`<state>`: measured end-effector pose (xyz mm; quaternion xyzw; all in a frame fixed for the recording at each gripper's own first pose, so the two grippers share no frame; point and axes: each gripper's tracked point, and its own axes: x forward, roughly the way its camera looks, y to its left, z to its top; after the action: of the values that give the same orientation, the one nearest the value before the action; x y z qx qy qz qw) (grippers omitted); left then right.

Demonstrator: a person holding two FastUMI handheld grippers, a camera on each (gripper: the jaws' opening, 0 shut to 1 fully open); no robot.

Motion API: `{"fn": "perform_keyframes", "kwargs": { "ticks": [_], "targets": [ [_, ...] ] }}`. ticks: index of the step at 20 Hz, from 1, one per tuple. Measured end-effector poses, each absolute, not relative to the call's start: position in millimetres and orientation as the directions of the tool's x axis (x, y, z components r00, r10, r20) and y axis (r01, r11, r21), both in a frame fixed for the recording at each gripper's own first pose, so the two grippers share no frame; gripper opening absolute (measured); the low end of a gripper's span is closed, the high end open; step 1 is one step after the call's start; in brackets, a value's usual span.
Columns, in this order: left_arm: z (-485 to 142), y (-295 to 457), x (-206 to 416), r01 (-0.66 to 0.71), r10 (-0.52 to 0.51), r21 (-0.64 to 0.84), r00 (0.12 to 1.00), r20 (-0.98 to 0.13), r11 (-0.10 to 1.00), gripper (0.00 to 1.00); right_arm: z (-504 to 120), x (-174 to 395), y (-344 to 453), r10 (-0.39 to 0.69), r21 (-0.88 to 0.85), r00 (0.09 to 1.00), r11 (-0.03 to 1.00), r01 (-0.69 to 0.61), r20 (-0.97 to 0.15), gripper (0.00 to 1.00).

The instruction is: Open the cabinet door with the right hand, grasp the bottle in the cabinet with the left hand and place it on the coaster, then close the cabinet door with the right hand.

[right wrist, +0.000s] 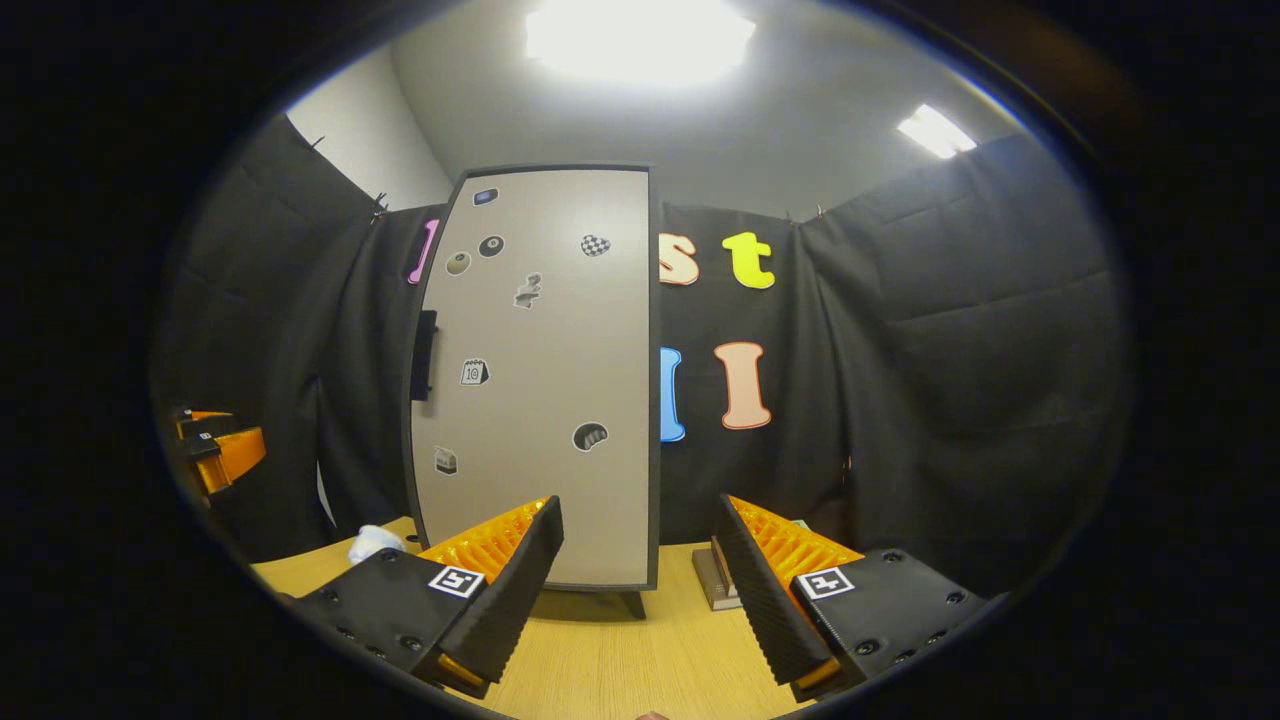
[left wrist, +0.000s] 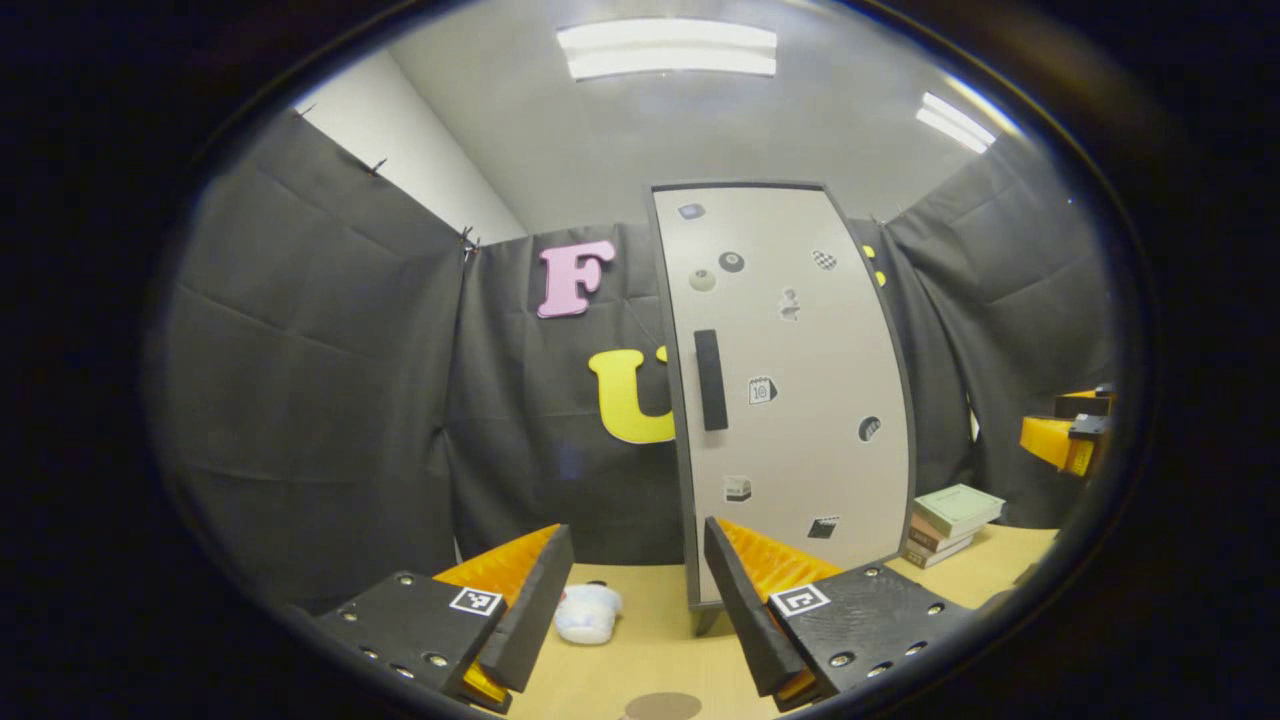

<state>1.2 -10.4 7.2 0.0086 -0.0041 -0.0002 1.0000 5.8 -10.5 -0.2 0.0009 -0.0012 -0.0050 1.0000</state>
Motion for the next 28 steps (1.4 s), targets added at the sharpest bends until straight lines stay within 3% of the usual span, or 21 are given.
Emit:
{"fn": "perform_keyframes", "kwargs": {
  "ticks": [14, 28],
  "targets": [
    [19, -25, 7, -0.051, 0.051, 0.028, 0.999, 0.008, 0.998, 0.79, 4, 24, -29, 0.022, 0.009, 1.0, 1.0, -0.022, 0.003, 0.98],
    [18, 5, -9, -0.188, 0.189, 0.074, 0.982, -0.012, 0.979, 0.8, 41, 75, 29, 0.226, 0.073, 0.974, 0.971, -0.227, 0.013, 0.96]
  ]
}}
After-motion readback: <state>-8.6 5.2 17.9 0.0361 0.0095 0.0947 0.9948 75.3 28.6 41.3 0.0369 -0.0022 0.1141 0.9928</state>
